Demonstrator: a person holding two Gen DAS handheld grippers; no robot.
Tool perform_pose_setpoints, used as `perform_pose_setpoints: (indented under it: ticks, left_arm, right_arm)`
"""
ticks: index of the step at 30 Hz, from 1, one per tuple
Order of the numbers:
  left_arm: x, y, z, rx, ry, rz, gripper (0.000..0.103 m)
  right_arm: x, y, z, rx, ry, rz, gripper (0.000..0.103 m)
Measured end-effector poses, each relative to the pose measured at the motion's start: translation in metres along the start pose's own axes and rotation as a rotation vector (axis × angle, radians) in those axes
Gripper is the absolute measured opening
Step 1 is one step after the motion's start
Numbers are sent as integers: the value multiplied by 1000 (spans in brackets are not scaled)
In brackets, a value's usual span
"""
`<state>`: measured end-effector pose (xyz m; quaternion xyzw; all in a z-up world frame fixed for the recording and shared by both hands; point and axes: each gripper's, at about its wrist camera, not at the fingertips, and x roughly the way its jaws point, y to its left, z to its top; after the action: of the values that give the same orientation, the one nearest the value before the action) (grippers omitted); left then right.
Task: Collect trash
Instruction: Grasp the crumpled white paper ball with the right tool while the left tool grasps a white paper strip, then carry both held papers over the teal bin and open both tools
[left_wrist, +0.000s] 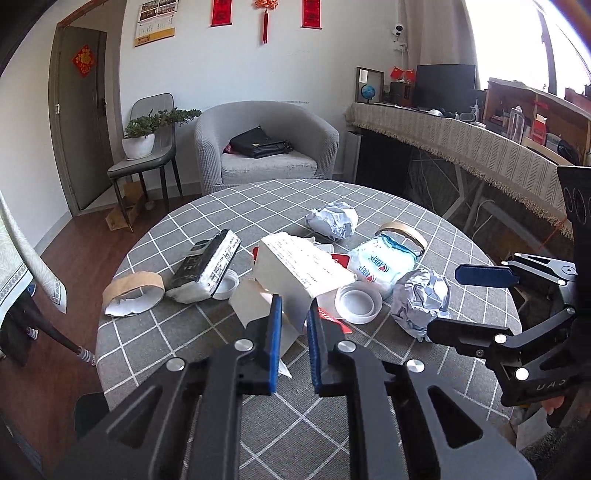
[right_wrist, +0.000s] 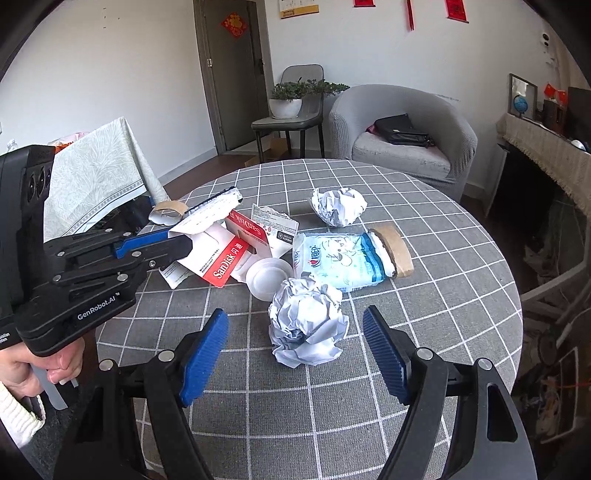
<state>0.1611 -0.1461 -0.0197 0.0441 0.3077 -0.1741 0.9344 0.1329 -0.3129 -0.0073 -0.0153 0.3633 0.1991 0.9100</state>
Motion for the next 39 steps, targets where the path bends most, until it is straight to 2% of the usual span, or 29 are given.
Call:
perform_pose_setpoints:
  ticks: [6, 11, 13, 15, 18, 22, 34, 39]
  left_arm:
    - [-9, 9, -2, -4, -19, 9, 4]
    - [-18, 23, -5, -36, -18, -17, 2]
    - [-25, 28, -5, -46, -23, -35, 1]
    - [-32, 30, -5, -41, -36, -34, 1]
    - [-43, 38, -4, -53, -55, -34, 1]
    - [-54, 54, -2, -90, -66, -30, 1]
    - [-92, 112, -12, -151, -72, 78, 1]
    - [-104, 145, -25, -162, -62, 150, 1]
  right_arm:
    - [16, -3, 0, 27, 23, -13, 76]
    - [27, -4, 4, 51, 46, -30, 58]
    - [29, -1, 7, 46, 51, -39, 48]
    - [27, 4, 9, 36, 50, -55, 46]
    - [19, 12, 13, 29, 36, -68, 45]
    - [8, 21, 23, 43, -4, -38, 45]
    - [25, 93, 61, 1, -41, 101, 45]
    - [37, 127, 74, -35, -41, 154, 45]
